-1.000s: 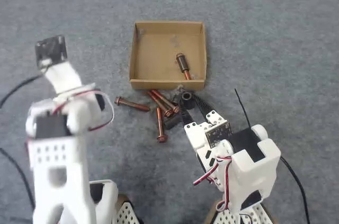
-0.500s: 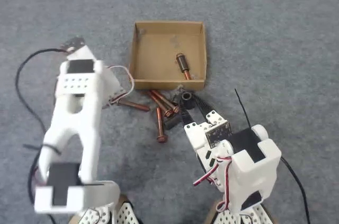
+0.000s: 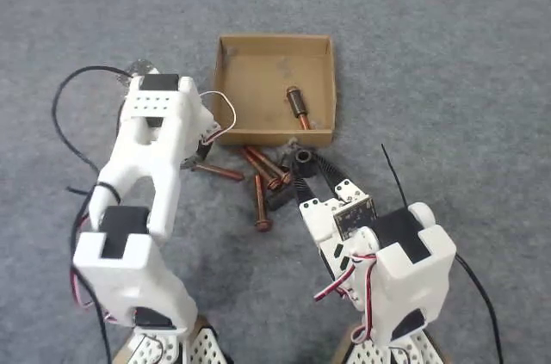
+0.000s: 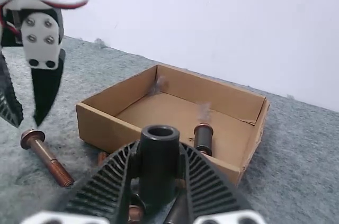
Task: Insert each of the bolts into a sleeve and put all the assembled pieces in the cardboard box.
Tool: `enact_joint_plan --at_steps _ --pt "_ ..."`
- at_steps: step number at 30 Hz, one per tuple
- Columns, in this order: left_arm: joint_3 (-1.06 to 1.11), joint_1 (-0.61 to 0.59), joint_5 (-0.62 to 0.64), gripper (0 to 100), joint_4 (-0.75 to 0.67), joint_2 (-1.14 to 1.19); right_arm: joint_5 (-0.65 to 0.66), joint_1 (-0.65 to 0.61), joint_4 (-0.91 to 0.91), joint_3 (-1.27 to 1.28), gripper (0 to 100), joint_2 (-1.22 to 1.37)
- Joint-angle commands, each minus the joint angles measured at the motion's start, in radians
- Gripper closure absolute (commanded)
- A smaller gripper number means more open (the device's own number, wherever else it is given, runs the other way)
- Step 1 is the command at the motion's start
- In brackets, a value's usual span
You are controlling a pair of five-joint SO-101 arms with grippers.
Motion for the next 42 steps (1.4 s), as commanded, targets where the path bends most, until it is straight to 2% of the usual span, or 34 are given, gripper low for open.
enact_joint_plan --at_steps 1,4,8,14,20,23,26,35,42 --pt "-0.056 0.011 0.051 77 -0.005 0.011 -0.006 0.001 0.005 0.029 99.2 -0.048" --pt "-0.051 0.006 0.078 72 -0.005 0.020 -0.006 0.001 0.007 0.029 99.2 -0.048" --pt "-0.051 0.002 0.083 73 -0.020 0.083 -0.006 0.001 0.007 0.029 99.2 -0.048" --pt "-0.061 -0.014 0.083 78 -0.100 0.230 -0.006 0.001 0.007 0.029 99.2 -0.048" --pt "-0.070 -0.029 0.078 83 -0.100 0.232 -0.006 0.001 0.007 0.029 99.2 -0.048" --pt "-0.070 -0.023 0.077 89 -0.098 0.232 -0.006 0.001 0.007 0.029 99.2 -0.048" --pt "-0.070 -0.023 0.018 98 -0.097 0.221 -0.006 0.001 0.007 0.029 99.2 -0.048" --pt "-0.048 -0.012 -0.133 99 0.011 0.054 -0.006 0.001 0.007 0.029 99.2 -0.048" --pt "-0.018 -0.014 -0.381 99 0.011 -0.003 -0.006 0.001 0.007 0.029 99.2 -0.048"
